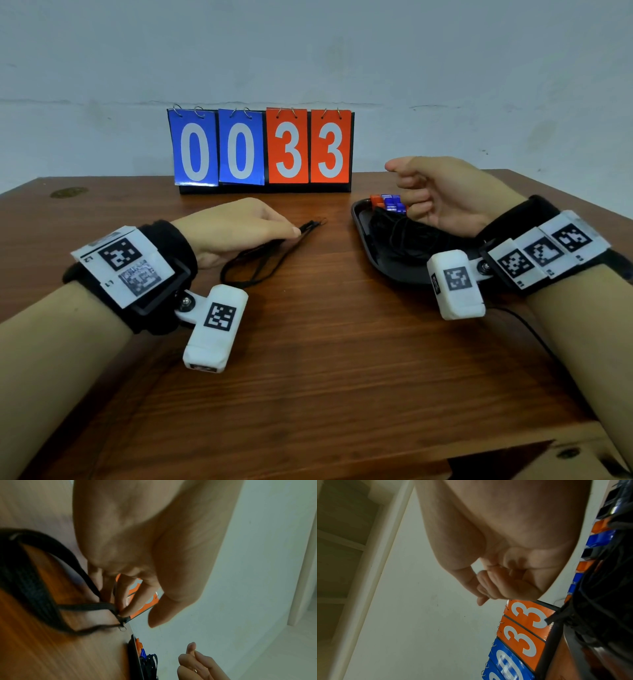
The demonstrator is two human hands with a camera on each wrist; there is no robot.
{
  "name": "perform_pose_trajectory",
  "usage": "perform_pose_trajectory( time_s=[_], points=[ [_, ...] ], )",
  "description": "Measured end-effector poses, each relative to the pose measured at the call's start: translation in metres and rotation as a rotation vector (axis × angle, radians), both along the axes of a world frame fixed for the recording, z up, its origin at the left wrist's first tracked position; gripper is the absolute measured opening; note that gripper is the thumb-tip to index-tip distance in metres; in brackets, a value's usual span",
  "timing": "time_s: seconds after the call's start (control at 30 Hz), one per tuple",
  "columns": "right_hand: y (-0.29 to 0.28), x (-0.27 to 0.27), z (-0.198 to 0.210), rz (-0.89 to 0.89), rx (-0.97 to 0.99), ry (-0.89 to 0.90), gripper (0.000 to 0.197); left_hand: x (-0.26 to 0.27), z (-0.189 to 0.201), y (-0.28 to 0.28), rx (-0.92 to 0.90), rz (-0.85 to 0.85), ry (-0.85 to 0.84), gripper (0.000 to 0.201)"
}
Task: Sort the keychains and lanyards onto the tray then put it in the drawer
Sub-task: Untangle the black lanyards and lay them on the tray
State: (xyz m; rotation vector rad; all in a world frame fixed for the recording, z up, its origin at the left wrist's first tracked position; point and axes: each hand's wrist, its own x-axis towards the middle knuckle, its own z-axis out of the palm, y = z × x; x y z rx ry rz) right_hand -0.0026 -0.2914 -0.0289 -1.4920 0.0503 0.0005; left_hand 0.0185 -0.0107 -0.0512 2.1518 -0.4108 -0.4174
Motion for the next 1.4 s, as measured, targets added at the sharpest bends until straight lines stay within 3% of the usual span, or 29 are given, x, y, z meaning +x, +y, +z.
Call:
perform_pose_trajectory(
  time_s=[0.1, 0.23, 0.27, 0.43, 0.63, 0.77, 1.13, 1.23, 1.4],
  points=[
    [0.003, -0.003, 0.002, 0.053, -0.052, 0.004, 0.018, -0.003, 0.003, 0.000, -0.219, -0.039, -0.007, 0.025],
    [0.006, -0.006, 0.001, 0.213, -0.199, 0.015, 0.044, -0.009, 0.008, 0.001, -0.595, -0.170, 0.116, 0.034],
    [0.007, -0.007, 0.001, 0.243, -0.225, 0.013, 0.039, -0.010, 0.009, 0.001, -0.649, -0.190, 0.135, 0.036],
    [0.009, -0.014, 0.002, 0.372, -0.386, 0.027, 0.030, -0.012, 0.008, 0.000, -0.697, -0.216, 0.145, 0.040],
    [0.015, -0.021, 0.002, 0.606, -0.540, 0.113, 0.052, -0.011, 0.006, 0.001, -0.811, -0.258, 0.148, 0.040],
    [0.016, -0.021, -0.001, 0.672, -0.551, 0.070, 0.048, -0.012, 0.004, 0.002, -0.884, -0.350, 0.155, 0.036],
    [0.030, -0.036, 0.006, 0.737, -0.910, -0.124, 0.025, -0.019, 0.001, -0.004, -0.831, -0.410, 0.121, 0.037],
    [0.029, -0.033, 0.003, 0.682, -0.748, -0.145, 0.024, -0.019, 0.004, -0.005, -0.770, -0.358, 0.146, 0.036],
    [0.024, -0.022, 0.004, 0.391, -0.306, -0.233, 0.027, -0.015, 0.006, -0.006, -0.469, -0.161, 0.072, 0.036]
  ],
)
